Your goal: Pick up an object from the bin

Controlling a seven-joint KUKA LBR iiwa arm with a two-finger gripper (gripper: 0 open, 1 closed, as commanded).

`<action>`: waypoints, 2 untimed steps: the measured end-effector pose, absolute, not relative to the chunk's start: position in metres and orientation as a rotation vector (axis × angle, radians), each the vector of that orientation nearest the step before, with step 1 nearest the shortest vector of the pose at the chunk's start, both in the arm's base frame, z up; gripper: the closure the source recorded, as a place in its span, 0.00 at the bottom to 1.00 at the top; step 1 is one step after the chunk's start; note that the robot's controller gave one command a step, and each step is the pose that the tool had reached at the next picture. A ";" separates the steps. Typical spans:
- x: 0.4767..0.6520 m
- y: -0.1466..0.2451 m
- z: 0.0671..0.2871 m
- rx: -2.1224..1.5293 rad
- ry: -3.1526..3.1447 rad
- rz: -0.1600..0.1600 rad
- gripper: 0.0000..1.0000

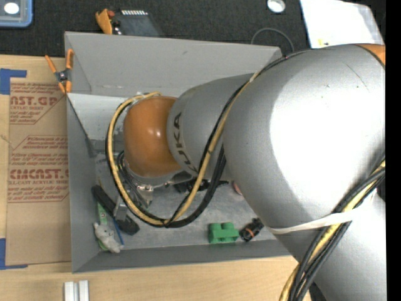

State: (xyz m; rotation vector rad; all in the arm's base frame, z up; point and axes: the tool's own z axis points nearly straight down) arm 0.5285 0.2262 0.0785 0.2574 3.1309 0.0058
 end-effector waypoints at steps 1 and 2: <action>0.526 0.225 0.090 0.258 3.137 0.001 1.00; 0.528 0.226 0.119 0.257 3.131 0.006 1.00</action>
Offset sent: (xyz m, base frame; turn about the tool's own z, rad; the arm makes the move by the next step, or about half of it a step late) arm -0.0015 -0.0006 0.0202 0.0000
